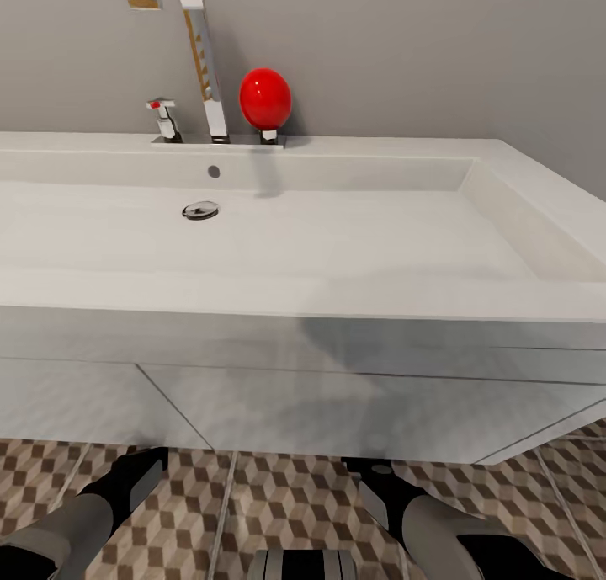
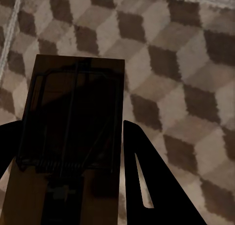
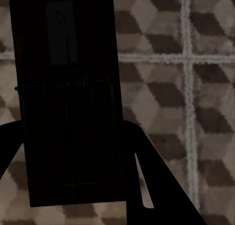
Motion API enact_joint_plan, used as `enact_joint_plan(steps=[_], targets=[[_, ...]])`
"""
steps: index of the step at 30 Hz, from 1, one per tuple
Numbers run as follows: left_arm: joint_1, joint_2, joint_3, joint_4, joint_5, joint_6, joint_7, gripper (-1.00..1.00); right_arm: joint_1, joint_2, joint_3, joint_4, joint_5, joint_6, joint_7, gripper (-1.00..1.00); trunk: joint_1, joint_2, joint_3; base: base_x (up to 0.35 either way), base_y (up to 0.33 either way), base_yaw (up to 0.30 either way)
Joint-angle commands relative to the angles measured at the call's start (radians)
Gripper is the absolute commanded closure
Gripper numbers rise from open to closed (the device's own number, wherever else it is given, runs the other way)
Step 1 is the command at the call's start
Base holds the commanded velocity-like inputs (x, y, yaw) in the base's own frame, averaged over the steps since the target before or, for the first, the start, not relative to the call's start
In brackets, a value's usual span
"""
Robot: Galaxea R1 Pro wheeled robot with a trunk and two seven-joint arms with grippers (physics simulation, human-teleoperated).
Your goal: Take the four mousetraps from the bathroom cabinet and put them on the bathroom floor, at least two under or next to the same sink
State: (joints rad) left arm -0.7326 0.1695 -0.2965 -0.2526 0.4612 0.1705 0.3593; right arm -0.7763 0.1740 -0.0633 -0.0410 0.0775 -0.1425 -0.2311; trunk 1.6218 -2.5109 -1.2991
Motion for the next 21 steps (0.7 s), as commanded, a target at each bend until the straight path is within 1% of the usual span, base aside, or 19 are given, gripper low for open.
enact_joint_plan(steps=[1, 6, 16, 19, 21], targets=[[-0.019, 0.001, -0.009, -0.004, 0.002, 0.009, 0.006, 1.0, -0.001, 0.0, 0.002, -0.033, 0.01, -0.002, -0.004, 1.0, 0.0, 0.0, 0.0, 0.0, 0.0, 0.0], [-0.019, 0.001, -0.009, -0.004, 0.002, 0.009, 0.006, 1.0, -0.001, 0.0, 0.002, -0.033, 0.01, -0.002, -0.004, 1.0, 0.002, -0.001, -0.02, 0.0, 0.0, 0.0], [-0.019, -0.001, -0.009, -0.004, 0.002, 0.009, 0.006, 1.0, -0.001, 0.0, 0.002, -0.033, 0.01, -0.002, -0.004, 1.0, 0.002, -0.001, -0.02, 0.0, 0.0, 0.0], [-0.019, -0.001, -0.009, -0.004, 0.002, 0.009, 0.006, 1.0, -0.001, 0.0, 0.002, -0.033, 0.01, -0.002, -0.004, 1.0, 0.003, -0.002, -0.031, 0.0, 0.0, 0.0], [-0.019, -0.001, -0.009, -0.004, 0.002, 0.009, 0.006, 1.0, -0.001, 0.0, 0.002, -0.033, 0.01, -0.002, -0.004, 1.0, 0.003, -0.002, -0.031, 0.0, 0.0, 0.0]])
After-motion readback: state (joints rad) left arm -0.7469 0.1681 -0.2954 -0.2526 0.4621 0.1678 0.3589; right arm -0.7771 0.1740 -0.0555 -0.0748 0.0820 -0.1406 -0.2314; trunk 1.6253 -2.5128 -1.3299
